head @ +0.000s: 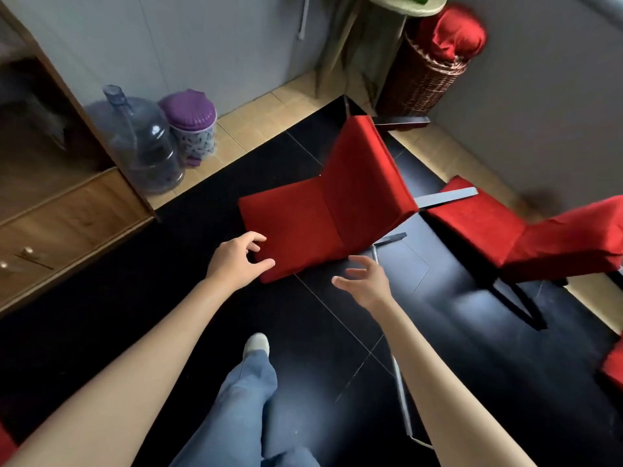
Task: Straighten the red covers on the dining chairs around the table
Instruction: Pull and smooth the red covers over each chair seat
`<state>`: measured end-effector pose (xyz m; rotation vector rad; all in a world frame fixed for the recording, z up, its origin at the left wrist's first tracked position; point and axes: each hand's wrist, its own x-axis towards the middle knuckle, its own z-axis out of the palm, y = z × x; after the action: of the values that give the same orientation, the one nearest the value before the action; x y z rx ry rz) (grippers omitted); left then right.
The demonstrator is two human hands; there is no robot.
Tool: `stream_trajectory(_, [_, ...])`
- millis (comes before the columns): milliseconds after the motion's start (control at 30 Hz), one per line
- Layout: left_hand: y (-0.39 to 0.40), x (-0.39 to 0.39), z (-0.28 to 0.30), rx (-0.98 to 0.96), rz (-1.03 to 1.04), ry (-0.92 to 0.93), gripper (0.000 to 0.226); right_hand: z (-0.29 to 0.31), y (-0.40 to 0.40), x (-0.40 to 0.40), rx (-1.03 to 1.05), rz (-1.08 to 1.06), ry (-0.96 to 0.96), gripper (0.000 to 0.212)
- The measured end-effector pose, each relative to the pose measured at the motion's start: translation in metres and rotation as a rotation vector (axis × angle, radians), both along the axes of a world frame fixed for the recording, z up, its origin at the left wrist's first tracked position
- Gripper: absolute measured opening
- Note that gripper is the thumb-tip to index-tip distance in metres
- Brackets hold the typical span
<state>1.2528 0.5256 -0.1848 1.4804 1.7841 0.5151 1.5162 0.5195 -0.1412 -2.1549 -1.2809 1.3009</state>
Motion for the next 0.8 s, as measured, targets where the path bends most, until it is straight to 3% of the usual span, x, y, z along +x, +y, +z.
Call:
stream_trajectory(300, [0.116, 0.027, -0.047, -0.09, 0.023, 0.021, 0.047, -0.061, 0.12, 0.009, -0.089, 0.034, 0.0, 0.062])
stream_trajectory(633, [0.153, 0.076, -0.148, -0.314, 0.097, 0.095, 0.054, -0.179, 0.211, 0.051, -0.25, 0.233, -0.053, 0.065])
stream_trajectory(800, [0.168, 0.099, -0.21, -0.409, 0.26, 0.125, 0.054, -0.253, 0.247, 0.078, -0.3, 0.286, -0.063, 0.07])
